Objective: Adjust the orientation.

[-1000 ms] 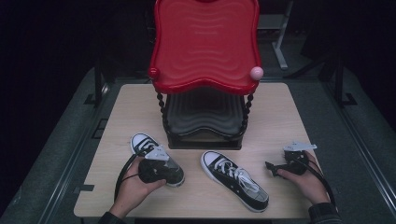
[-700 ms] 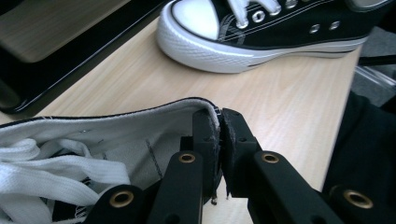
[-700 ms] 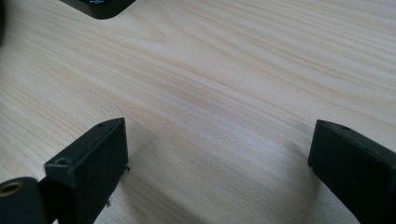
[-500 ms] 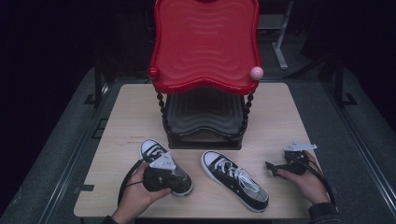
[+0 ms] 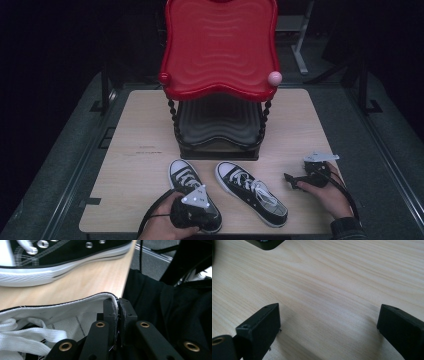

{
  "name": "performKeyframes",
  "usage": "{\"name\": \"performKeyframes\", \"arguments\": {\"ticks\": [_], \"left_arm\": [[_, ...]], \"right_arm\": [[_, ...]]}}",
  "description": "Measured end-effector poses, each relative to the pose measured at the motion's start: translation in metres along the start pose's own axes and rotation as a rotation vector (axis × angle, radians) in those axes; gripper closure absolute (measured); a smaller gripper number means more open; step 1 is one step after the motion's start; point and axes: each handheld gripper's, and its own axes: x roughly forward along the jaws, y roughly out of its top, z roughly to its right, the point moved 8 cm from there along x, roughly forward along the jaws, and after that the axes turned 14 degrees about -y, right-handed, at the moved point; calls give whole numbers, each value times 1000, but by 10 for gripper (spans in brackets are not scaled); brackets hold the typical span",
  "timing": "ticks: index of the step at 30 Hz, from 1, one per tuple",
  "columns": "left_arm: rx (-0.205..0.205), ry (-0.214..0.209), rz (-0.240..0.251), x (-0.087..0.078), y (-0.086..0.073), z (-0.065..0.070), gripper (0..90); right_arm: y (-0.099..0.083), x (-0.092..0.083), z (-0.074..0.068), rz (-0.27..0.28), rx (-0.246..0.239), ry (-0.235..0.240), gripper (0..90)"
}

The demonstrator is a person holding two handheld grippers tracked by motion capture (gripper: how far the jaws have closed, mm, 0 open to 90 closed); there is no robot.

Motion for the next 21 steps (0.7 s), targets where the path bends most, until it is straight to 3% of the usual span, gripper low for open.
{"name": "performKeyframes", "arguments": {"ticks": [7,10,14,15,16,21], "left_arm": [[13,-15,28,-7,3,2,786],[9,-30,86,-21,9,4,793],[-9,26,125,-48,9,-6,900],[-27,89,132,-61,4,-18,900],[-27,89,132,-61,4,-18,900],[-117,252,167,-96,-18,-62,900]], "right_arm": [[0,0,0,0,0,1,43],[0,0,0,0,-1,1,44],[0,0,0,0,-1,1,44],[0,0,0,0,0,1,43],[0,0,0,0,0,1,43],[0,0,0,0,-1,1,43]]}}
